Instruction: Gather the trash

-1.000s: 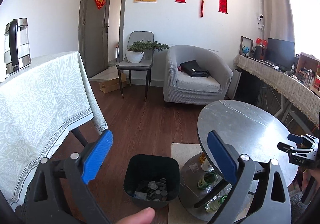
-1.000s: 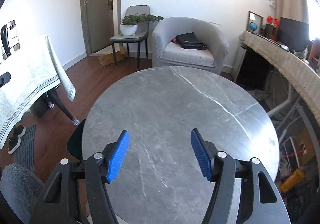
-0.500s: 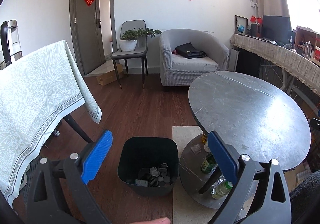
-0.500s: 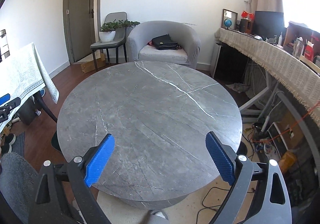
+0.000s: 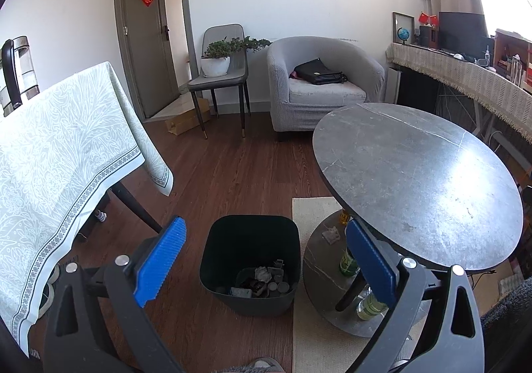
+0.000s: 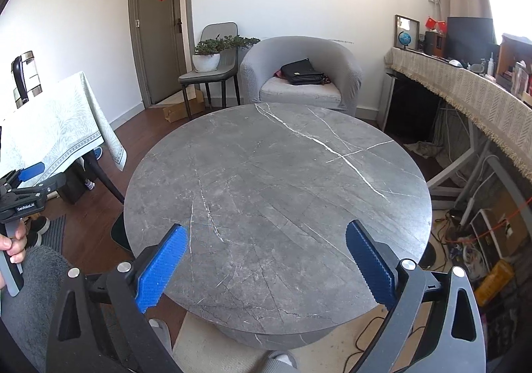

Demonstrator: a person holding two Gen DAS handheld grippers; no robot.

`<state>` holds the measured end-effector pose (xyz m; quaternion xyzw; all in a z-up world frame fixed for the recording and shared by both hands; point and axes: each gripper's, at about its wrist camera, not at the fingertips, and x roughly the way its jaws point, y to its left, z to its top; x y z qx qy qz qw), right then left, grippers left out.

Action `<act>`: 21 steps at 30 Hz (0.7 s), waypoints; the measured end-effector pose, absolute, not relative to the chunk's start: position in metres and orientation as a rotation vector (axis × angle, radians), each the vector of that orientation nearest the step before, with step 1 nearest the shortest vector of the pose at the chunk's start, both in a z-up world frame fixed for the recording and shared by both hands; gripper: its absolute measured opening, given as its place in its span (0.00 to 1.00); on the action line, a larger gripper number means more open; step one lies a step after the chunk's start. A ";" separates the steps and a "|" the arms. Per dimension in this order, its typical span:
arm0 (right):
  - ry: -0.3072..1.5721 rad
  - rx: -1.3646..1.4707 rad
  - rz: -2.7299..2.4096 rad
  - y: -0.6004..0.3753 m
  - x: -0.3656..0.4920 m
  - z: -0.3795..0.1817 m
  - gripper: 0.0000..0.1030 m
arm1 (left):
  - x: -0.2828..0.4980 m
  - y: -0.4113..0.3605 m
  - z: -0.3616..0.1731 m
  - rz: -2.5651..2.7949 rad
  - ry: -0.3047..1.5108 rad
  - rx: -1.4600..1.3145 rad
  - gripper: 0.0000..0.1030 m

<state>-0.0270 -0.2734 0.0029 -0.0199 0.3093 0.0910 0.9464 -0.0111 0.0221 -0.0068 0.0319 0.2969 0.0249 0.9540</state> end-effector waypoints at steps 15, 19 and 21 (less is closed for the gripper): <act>0.628 -0.045 0.223 -0.269 -0.030 0.004 0.95 | -0.010 0.022 -0.006 0.062 0.618 0.055 0.96; 0.629 -0.046 0.222 -0.269 -0.030 0.004 0.95 | -0.011 0.024 -0.007 0.063 0.619 0.048 0.96; 0.628 -0.046 0.222 -0.269 -0.030 0.004 0.95 | -0.011 0.024 -0.007 0.063 0.618 0.048 0.96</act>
